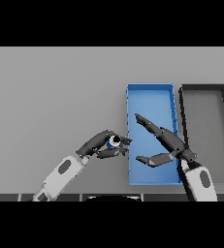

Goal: Pick up the blue pipe and place it into the blue bin.

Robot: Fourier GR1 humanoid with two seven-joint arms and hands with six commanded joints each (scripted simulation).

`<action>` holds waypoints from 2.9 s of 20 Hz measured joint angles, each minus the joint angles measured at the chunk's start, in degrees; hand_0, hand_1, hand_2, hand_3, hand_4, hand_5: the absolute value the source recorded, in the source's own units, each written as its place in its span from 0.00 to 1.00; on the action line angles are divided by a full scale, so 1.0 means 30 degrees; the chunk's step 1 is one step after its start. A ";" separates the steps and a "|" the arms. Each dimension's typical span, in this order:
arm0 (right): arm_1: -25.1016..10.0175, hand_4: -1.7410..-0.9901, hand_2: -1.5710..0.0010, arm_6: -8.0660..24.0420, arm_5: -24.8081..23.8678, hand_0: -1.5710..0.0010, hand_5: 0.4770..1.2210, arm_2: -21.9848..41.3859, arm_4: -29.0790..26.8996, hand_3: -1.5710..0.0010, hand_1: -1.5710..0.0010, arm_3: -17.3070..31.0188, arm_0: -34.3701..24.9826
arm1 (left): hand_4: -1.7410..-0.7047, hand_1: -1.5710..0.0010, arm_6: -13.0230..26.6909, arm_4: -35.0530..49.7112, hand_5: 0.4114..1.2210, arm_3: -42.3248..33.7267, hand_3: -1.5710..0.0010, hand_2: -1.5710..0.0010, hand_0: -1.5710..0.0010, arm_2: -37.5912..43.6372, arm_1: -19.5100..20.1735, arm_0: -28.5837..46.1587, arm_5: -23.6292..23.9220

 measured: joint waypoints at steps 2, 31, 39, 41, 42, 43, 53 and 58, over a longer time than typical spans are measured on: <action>-0.0077 0.58 1.00 0.0326 0.0499 1.00 0.06 0.0599 0.0322 1.00 1.00 0.0115 -0.1037 | 0.00 0.00 0.0001 0.0055 1.00 0.0010 0.06 0.00 0.00 0.0038 0.0002 -0.0026 -0.0072; 0.2782 0.36 0.04 -0.1319 0.2117 0.04 0.89 0.4911 0.0153 0.05 0.04 0.5298 -0.8465 | 0.02 0.05 0.1109 -0.0438 1.00 0.0008 0.05 0.11 0.04 0.1022 -0.0778 0.0285 -0.1804; 0.2143 0.33 0.01 -0.0032 0.0739 0.01 0.98 0.5712 -0.1396 0.01 0.01 0.4801 -0.8453 | 0.63 0.77 -0.0663 -0.3282 0.87 0.0133 0.78 0.80 0.76 0.0666 0.0438 -0.0032 -0.3359; 0.2118 0.33 0.00 -0.0340 0.0790 0.00 0.99 0.5748 -0.1554 0.01 0.00 0.4947 -0.8509 | 0.72 0.86 -0.0363 -0.3548 0.64 0.0048 0.86 0.87 0.85 0.0844 0.0495 0.0083 -0.3267; 0.2198 0.33 0.00 -0.0451 0.0787 0.00 0.99 0.5851 -0.1392 0.00 0.00 0.5016 -0.8510 | 0.75 0.88 -0.0114 -0.3638 0.54 0.0122 0.89 0.90 0.88 0.0921 0.0459 0.0041 -0.3097; 0.2112 0.33 0.00 -0.0602 0.0803 0.00 0.99 0.5713 -0.1365 0.00 0.00 0.5127 -0.8629 | 0.77 0.91 -0.0006 -0.3841 0.46 0.0312 0.91 0.92 0.90 0.0890 0.0456 -0.0012 -0.3007; 0.2006 0.34 0.00 -0.0318 0.0302 0.00 1.00 0.5369 -0.2091 0.00 0.00 0.5020 -0.8970 | 0.82 0.99 0.1022 -0.3277 0.19 0.0580 0.99 0.99 0.99 0.1288 0.0159 0.0052 -0.2882; 0.1762 0.17 0.00 0.2171 -0.0832 0.00 1.00 0.4845 -0.5604 0.00 0.00 0.4198 -0.9965 | 0.80 1.00 0.1536 -0.3177 0.14 0.0596 1.00 1.00 1.00 0.1177 0.0133 0.0276 -0.3022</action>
